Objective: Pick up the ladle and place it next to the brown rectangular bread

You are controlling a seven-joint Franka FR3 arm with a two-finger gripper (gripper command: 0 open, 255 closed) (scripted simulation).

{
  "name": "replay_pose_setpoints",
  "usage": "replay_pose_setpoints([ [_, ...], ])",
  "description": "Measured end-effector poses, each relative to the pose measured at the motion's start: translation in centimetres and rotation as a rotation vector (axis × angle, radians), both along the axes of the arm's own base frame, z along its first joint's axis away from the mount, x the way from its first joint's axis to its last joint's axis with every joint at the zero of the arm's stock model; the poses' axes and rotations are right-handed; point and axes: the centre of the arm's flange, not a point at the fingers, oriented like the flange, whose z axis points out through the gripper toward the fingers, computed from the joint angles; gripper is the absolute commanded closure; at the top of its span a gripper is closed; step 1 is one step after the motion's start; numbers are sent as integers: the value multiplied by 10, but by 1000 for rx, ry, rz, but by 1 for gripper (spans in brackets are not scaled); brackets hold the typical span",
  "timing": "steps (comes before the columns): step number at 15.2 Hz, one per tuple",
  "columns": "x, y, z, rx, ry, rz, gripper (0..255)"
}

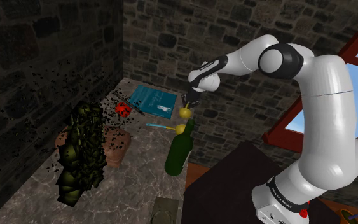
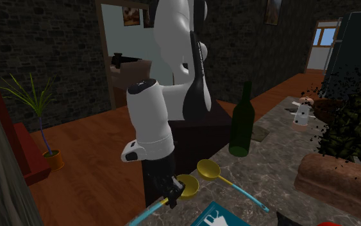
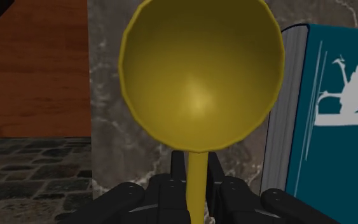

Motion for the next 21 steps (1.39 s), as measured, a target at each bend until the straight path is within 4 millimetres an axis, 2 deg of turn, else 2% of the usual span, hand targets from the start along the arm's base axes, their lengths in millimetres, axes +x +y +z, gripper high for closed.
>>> replay_pose_setpoints([
  [21,1,-1,112,0,0,0,255],
])
